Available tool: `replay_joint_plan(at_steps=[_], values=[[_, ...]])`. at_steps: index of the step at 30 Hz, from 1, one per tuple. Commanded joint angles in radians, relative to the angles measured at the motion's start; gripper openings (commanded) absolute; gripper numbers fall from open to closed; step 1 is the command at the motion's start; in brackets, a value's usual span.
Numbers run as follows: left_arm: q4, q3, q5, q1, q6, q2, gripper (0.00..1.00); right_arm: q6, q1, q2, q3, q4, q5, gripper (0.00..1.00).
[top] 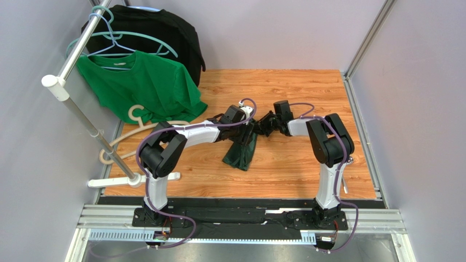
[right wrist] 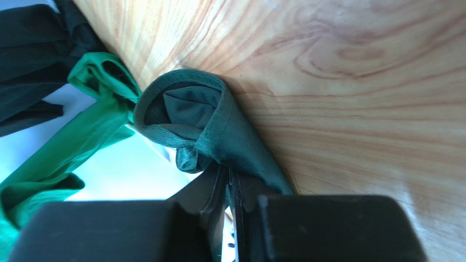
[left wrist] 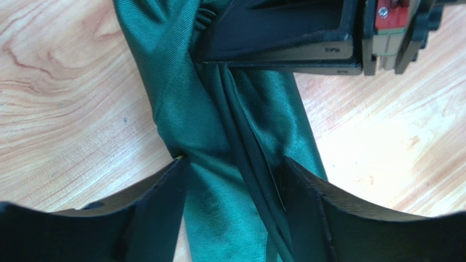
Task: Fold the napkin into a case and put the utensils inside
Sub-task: Grasp the top corner of the smaller rectangle folded napkin from the folded napkin.
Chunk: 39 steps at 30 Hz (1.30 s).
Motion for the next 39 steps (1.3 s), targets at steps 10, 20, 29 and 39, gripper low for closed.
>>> replay_joint_plan(at_steps=[10,20,29,39], values=[[0.030,-0.072,0.055,0.024,-0.068,0.009,0.39,-0.302,0.000,-0.026,0.123,-0.360,-0.018,0.40],[0.027,-0.077,0.112,0.033,-0.109,0.007,0.15,-0.611,-0.008,-0.106,0.243,-0.613,-0.021,0.64],[0.071,-0.088,0.242,0.033,-0.192,0.017,0.01,-0.765,-0.019,-0.207,0.209,-0.707,0.042,0.65],[0.327,-0.212,0.352,0.032,-0.436,0.000,0.00,-0.734,-0.008,-0.274,0.061,-0.603,-0.024,0.61]])
